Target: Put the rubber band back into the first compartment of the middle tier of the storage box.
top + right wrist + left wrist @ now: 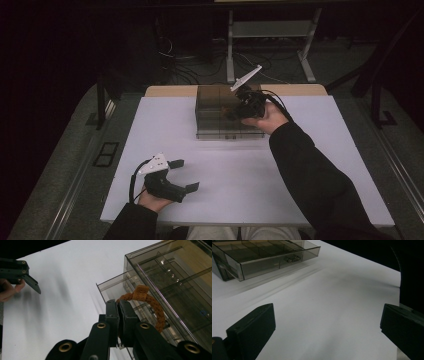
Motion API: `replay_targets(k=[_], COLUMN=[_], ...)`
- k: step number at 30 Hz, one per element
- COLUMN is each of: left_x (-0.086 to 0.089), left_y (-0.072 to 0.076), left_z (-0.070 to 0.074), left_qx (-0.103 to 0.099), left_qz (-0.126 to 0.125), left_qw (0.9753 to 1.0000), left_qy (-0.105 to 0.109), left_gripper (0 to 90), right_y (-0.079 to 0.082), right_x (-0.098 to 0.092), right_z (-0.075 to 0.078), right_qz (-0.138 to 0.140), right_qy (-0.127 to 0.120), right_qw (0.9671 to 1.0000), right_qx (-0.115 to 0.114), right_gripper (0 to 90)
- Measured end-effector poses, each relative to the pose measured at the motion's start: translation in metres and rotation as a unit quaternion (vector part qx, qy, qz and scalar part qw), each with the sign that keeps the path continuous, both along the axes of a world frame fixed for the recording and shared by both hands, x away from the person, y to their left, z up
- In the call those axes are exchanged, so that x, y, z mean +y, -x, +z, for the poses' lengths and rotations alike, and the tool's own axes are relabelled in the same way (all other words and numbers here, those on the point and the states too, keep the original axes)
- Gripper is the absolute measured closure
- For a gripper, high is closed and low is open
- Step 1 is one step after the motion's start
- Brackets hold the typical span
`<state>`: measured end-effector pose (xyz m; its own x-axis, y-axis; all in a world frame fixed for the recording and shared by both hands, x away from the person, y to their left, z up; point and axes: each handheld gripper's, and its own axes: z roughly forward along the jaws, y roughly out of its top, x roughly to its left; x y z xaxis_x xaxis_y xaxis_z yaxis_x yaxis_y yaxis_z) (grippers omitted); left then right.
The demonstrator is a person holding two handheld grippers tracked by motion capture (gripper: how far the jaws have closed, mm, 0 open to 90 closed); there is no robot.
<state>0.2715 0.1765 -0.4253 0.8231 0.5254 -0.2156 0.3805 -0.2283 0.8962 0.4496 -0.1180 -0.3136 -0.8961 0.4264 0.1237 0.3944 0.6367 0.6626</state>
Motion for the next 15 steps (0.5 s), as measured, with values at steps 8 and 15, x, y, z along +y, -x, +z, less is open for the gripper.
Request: replay_targets(k=[8,15], left_x=[0.000,0.000], left_y=[0.000,-0.001], left_z=[0.000,0.000], left_qx=[-0.002,-0.001], left_qz=[-0.001,-0.001], left_qw=[1.0000,1.0000], left_qy=[-0.001,-0.001], left_gripper=[0.0,0.0], right_y=[-0.006,-0.008], right_x=[0.013,0.023], right_z=[-0.008,-0.013], right_qz=[0.002,0.009], right_qy=[0.002,0.001], right_qw=[1.0000,0.9999], right_qx=[0.003,0.008], right_gripper=[85.4,85.4])
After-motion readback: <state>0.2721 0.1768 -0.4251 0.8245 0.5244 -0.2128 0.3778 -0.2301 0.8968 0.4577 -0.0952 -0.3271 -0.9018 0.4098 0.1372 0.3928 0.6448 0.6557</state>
